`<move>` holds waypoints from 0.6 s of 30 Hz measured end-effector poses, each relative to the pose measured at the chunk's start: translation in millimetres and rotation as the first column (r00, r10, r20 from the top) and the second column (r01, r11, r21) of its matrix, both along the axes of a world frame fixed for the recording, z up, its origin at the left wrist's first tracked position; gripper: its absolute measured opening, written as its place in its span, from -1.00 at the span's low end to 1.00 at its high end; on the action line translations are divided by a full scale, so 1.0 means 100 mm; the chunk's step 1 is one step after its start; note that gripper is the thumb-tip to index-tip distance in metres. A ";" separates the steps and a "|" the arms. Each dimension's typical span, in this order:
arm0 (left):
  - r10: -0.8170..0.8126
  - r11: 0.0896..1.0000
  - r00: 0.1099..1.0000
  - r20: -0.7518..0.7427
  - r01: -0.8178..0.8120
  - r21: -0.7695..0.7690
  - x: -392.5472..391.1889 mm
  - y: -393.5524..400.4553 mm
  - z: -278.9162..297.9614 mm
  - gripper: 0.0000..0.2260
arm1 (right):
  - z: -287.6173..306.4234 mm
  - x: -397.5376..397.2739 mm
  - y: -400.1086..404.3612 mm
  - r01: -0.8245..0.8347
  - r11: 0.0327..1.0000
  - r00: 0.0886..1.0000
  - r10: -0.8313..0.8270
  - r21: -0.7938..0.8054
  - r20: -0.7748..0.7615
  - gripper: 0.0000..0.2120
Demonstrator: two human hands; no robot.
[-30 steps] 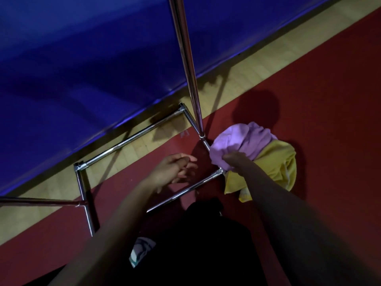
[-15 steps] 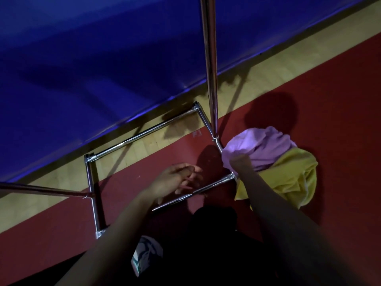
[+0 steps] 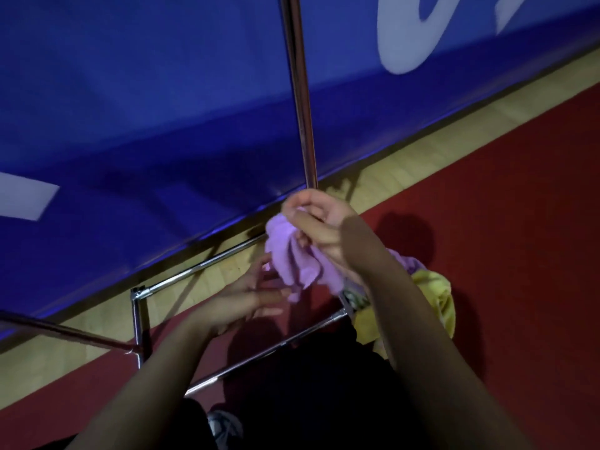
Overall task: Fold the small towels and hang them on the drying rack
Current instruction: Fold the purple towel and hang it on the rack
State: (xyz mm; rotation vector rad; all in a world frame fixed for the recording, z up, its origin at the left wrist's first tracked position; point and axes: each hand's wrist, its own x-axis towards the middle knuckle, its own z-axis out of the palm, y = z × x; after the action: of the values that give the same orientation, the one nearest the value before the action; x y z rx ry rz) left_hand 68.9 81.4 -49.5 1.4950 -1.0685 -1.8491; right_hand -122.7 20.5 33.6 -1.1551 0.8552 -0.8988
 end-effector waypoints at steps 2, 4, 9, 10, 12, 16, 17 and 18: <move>-0.024 0.999 0.999 0.044 0.026 -0.046 0.10 0.13 0.28 -0.20 | 0.51 0.16 0.18 -0.093 0.988 0.996 0.094 -0.123 0.001 -0.92; -0.032 0.989 0.975 0.218 0.062 -0.133 0.21 0.24 0.52 -0.37 | 0.83 0.34 0.34 -0.188 0.960 0.982 0.191 -0.208 -0.004 -0.98; 0.274 0.949 0.935 0.224 -0.226 -0.218 0.59 0.53 0.85 -0.31 | 1.11 0.79 0.54 -0.221 0.961 0.975 0.221 -0.168 -0.023 -0.88; 0.312 0.935 0.932 0.182 -0.267 -0.233 0.66 0.57 0.89 -0.33 | 1.09 0.89 0.53 -0.182 0.975 0.983 0.184 -0.125 0.003 -0.87; 0.302 0.910 0.945 0.125 -0.246 -0.335 0.75 0.67 0.99 -0.53 | 0.99 1.04 0.49 -0.073 0.994 0.997 0.074 -0.076 0.010 -0.77; 0.359 0.860 0.930 -0.080 -0.363 -0.359 0.71 0.70 1.30 -0.70 | 0.74 1.21 0.60 -0.062 0.993 0.962 0.033 -0.097 -0.270 -0.52; 0.399 0.851 0.914 -0.077 -0.400 -0.342 0.68 0.67 1.34 -0.77 | 0.73 1.23 0.67 -0.121 0.989 0.937 0.084 -0.089 -0.340 -0.51; 0.451 0.843 0.891 -0.056 -0.446 -0.302 0.67 0.65 1.37 -0.80 | 0.74 1.24 0.74 -0.172 0.983 0.915 0.134 -0.068 -0.380 -0.51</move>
State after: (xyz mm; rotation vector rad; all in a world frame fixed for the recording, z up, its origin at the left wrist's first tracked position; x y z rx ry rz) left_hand 136.3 146.1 87.2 1.4246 -0.8689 -1.2810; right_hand 1.4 94.2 107.5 -1.4904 1.0186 -0.6029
